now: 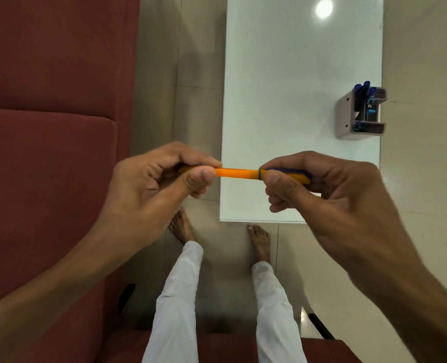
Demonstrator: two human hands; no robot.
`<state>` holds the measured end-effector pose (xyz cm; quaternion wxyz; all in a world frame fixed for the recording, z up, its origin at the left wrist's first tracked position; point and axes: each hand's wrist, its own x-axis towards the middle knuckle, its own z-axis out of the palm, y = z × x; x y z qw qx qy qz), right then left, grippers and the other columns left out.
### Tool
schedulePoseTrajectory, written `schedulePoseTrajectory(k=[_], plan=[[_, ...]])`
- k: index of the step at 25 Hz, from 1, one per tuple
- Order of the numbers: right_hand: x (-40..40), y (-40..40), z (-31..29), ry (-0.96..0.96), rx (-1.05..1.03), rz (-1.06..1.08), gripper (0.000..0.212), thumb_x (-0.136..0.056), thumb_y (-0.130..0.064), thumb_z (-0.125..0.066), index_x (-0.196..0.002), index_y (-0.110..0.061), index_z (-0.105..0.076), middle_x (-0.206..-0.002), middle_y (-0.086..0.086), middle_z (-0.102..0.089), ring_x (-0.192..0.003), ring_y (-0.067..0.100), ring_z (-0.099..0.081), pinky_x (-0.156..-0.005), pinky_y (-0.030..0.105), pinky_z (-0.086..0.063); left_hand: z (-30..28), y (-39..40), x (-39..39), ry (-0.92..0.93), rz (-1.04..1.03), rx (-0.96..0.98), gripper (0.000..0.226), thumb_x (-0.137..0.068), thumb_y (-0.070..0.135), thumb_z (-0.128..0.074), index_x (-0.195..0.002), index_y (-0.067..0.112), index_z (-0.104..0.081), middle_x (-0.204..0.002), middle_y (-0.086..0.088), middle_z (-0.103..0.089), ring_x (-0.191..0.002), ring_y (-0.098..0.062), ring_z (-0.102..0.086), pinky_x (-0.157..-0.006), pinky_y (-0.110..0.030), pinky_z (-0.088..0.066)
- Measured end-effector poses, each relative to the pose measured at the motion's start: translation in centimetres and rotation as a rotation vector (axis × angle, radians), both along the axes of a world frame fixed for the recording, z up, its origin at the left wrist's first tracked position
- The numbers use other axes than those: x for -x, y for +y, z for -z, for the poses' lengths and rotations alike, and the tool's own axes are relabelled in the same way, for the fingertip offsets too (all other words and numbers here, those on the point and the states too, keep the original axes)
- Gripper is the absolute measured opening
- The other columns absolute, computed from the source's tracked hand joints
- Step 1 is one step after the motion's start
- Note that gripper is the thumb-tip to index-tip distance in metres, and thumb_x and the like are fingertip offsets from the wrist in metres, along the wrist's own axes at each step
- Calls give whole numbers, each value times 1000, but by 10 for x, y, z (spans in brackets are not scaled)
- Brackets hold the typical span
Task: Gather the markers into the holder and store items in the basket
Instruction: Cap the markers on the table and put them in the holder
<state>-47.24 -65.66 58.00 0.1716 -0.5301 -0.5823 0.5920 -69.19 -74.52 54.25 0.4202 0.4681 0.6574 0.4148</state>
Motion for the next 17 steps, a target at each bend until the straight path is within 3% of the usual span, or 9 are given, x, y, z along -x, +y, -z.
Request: schedulePoseTrajectory(k=[4,7,10,13,17], plan=[[-17,-9,23,3,93,131,8,-94,-14,-77,-98,-13,-83,-75,7,-77,-69,17,-75,-71,30,-64,21,11,-13,-6,39,58,23,-92,34,-71,-107,19,-79,-87,8,-77,-77,-15,-75,-72,-17,-58],[-47,-1,34,-54,143,174,9,-92,-17,-79,-99,-13,-83,-79,9,-78,-71,20,-75,-72,32,-65,45,34,-32,72,220,174,33,-93,48,-67,-120,30,-76,-105,18,-77,-99,-5,-74,-85,-18,-57],[-96,35,48,-102,12,368,11,-91,-14,-81,-101,-10,-82,-80,8,-78,-71,19,-72,-74,34,-63,70,72,-59,153,296,213,48,-100,57,-58,-142,34,-58,-134,20,-63,-121,3,-60,-100,-19,-48],[-152,85,63,-252,-186,510,14,-92,-20,-79,-102,-11,-81,-82,11,-77,-71,21,-74,-79,40,-66,82,103,-73,97,144,249,38,-104,53,-55,-132,30,-64,-122,23,-67,-113,12,-61,-94,-15,-50],[-211,152,99,-501,-387,388,19,-95,-30,-71,-104,-17,-81,-82,3,-78,-72,18,-78,-80,41,-67,107,105,-78,120,111,326,40,-102,62,-51,-125,34,-67,-117,22,-71,-112,9,-65,-98,-28,-53]])
